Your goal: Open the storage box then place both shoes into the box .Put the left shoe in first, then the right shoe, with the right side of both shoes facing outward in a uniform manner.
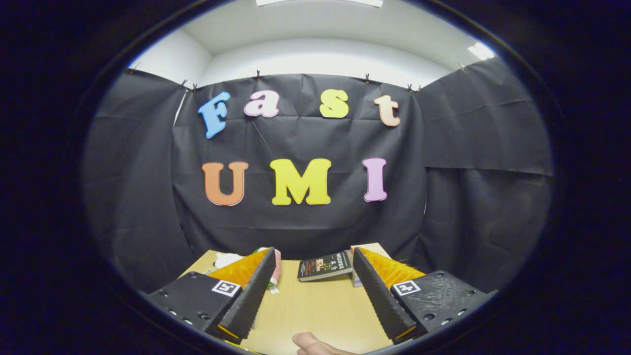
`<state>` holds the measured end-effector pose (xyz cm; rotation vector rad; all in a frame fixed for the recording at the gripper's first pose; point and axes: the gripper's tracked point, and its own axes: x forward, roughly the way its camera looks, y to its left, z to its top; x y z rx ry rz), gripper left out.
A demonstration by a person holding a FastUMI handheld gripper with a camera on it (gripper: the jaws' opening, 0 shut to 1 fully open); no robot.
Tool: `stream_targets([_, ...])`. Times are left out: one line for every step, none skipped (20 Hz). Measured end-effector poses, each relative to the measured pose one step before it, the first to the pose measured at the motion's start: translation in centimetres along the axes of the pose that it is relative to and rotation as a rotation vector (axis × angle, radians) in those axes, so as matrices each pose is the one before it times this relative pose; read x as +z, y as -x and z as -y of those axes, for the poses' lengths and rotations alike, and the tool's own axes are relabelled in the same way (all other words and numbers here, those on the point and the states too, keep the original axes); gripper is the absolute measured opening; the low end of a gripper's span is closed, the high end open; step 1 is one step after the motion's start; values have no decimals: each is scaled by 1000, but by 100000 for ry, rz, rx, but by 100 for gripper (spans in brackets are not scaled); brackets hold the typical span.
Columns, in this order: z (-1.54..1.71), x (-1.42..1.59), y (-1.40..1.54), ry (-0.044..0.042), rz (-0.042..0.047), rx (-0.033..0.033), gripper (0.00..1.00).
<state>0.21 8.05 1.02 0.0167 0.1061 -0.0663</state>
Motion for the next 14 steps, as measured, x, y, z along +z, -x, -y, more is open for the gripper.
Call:
stream_targets([665, -935, 367, 368, -896, 1259, 96])
stream_targets([203, -340, -81, 668, 485, 1630, 96])
stream_targets([462, -83, -75, 1010, 1084, 528, 96])
stream_targets([522, -109, -222, 702, 779, 103, 96])
stream_targets([246, 26, -58, 212, 249, 251, 96])
stream_targets([-131, -83, -34, -378, -117, 1073, 96])
stream_targets([-21, -4, -108, -368, -176, 565, 96])
stream_targets([130, -8, -224, -204, -228, 352, 96])
stream_targets([-2, 143, -252, -44, 8, -106, 96])
stream_targets([-36, 141, -208, 106, 189, -65, 96])
stream_targets([-186, 142, -113, 104, 182, 38, 96])
stream_targets([-429, 143, -230, 49, 753, 436, 96])
stream_targets([-477, 210, -107, 203, 368, 427, 96])
stream_targets([-283, -73, -138, 372, 175, 247, 96])
